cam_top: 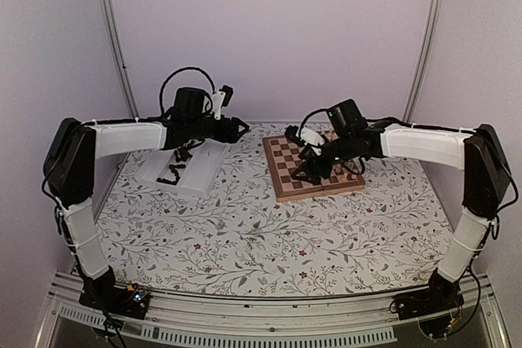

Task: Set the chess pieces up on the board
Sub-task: Adjust the chessboard at the center of the board.

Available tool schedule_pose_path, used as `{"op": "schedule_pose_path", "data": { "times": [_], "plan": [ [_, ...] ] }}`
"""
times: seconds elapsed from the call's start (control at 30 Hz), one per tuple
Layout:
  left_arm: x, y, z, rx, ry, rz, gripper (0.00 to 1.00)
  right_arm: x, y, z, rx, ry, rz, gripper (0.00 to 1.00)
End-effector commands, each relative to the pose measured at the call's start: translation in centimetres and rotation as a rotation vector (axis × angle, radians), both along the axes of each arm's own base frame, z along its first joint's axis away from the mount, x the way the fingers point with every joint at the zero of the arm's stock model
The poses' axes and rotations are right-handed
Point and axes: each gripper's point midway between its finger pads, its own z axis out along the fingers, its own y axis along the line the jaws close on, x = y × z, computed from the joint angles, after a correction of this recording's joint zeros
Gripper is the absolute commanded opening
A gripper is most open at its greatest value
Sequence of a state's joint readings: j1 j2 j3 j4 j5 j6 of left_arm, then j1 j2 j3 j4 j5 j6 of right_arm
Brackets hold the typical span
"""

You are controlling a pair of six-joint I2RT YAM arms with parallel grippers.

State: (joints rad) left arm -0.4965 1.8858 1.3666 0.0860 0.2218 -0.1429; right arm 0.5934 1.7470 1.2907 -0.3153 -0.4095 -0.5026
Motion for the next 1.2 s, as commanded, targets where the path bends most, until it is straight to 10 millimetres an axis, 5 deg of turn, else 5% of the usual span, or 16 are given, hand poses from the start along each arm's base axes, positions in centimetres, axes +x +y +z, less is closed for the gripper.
{"op": "schedule_pose_path", "data": {
  "times": [0.0, 0.13, 0.27, 0.37, 0.67, 0.97, 1.17],
  "plan": [
    [0.7, -0.5, 1.8, -0.058, 0.003, 0.046, 0.75, 0.7, 2.6, -3.2, -0.109, 0.026, 0.003, 0.75],
    [-0.4, 0.4, 2.7, -0.070, 0.009, 0.066, 0.75, 2.8, 4.9, -5.8, -0.165, 0.067, -0.044, 0.73],
    [-2.6, 2.0, 3.7, -0.063, 0.028, 0.092, 0.75, 5.1, 6.2, -8.2, -0.223, 0.087, -0.137, 0.84],
    [-4.3, 3.0, 4.7, -0.081, 0.031, 0.099, 0.75, 6.0, 6.3, -10.0, -0.268, 0.081, -0.202, 0.99],
    [-6.9, 5.4, 6.9, -0.136, -0.021, 0.159, 0.75, 6.3, 5.4, -14.2, -0.363, 0.114, -0.283, 0.96],
    [-5.8, 4.7, 6.2, -0.124, -0.012, 0.151, 0.74, -1.3, 2.0, -18.2, -0.460, 0.239, -0.179, 0.78],
    [-4.8, 4.0, 4.6, -0.115, 0.003, 0.145, 0.74, -4.7, -1.5, -17.5, -0.506, 0.239, -0.136, 0.70]
  ]
}}
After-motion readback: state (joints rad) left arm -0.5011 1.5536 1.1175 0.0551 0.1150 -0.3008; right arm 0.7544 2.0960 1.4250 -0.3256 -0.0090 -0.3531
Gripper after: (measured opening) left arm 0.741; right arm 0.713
